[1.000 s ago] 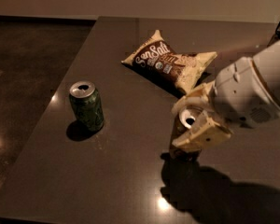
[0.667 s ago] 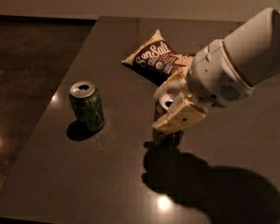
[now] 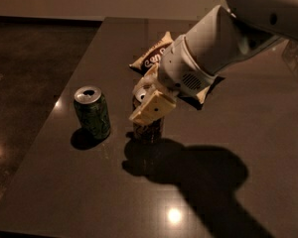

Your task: Move orange can near green can

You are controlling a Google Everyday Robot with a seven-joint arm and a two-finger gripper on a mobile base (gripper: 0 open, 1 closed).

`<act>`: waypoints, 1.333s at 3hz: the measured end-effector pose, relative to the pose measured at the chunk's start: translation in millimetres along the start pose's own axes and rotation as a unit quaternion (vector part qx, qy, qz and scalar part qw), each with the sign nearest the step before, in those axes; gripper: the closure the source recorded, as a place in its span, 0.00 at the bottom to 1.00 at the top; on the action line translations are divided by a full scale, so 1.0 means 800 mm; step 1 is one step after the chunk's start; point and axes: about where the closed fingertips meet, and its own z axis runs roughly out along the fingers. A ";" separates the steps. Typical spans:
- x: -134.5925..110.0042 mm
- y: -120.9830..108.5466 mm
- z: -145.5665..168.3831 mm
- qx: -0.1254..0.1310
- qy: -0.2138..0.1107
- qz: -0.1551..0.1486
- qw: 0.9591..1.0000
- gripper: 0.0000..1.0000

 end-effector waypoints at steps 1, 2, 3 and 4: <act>-0.004 -0.014 0.026 0.010 0.005 0.008 1.000 0.84; -0.009 -0.023 0.052 0.027 0.013 0.015 0.999 0.53; -0.012 -0.024 0.063 0.034 0.017 0.015 0.999 0.30; -0.014 -0.024 0.061 0.034 0.017 0.014 0.999 0.06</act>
Offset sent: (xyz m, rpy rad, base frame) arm 0.0333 0.0405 -0.0389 -0.0281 -0.0217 -0.0927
